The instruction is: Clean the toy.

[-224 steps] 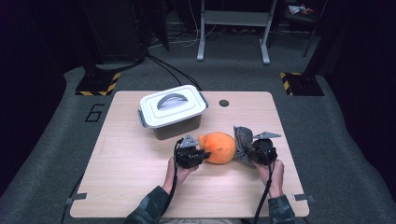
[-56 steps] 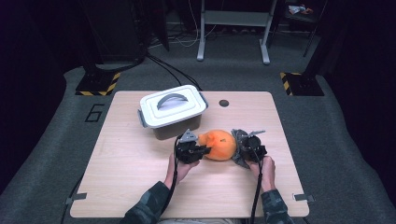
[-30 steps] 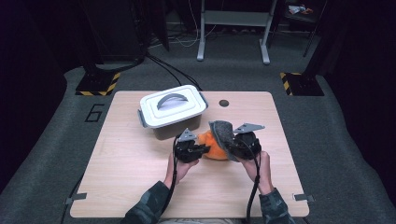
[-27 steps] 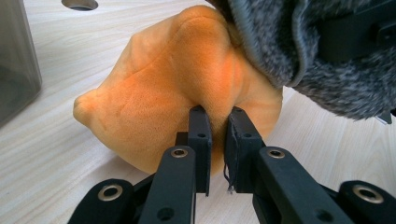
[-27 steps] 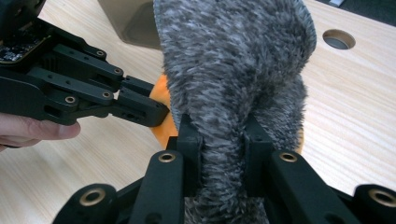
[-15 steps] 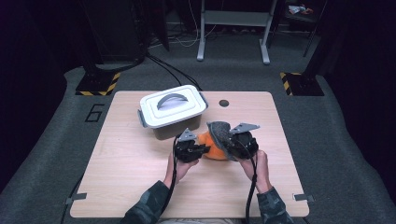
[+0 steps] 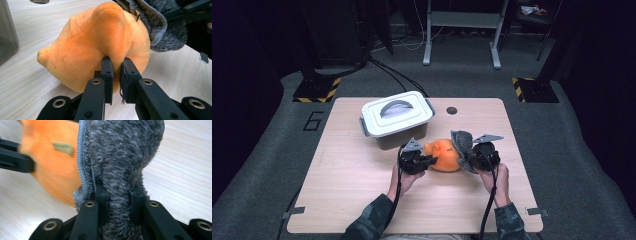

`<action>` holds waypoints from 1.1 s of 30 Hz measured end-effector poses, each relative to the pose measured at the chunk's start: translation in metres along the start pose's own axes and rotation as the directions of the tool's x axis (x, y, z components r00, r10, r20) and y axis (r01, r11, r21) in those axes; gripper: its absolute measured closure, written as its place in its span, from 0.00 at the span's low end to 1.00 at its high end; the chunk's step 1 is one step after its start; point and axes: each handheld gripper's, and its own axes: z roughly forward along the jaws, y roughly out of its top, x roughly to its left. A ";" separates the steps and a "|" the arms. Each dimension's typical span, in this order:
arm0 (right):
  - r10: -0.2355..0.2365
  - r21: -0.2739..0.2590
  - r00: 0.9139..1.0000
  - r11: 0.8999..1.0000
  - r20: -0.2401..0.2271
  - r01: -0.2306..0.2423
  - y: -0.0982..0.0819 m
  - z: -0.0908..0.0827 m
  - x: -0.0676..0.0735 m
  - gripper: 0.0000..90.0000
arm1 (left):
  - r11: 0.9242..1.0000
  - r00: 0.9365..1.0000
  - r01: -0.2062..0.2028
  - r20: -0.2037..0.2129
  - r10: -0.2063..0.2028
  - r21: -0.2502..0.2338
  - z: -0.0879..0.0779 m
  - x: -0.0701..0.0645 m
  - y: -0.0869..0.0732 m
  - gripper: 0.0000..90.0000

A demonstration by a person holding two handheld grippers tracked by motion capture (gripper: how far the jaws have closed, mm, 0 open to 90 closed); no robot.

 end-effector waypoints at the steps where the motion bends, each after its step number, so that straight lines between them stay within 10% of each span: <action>1: 0.010 0.007 1.000 1.000 0.005 -0.010 -0.001 0.001 -0.002 0.83 | 1.000 1.000 0.002 0.002 -0.002 0.000 0.000 0.000 0.000 0.91; 16: 0.075 0.148 0.997 0.986 0.027 -0.078 -0.031 0.049 -0.024 0.83 | 1.000 1.000 0.009 -0.021 -0.009 0.004 0.000 0.006 0.004 0.91; 33: 0.014 -0.048 1.000 0.999 0.005 -0.013 -0.007 -0.014 -0.005 0.83 | 1.000 1.000 -0.012 -0.016 0.012 0.018 0.003 0.006 0.000 0.90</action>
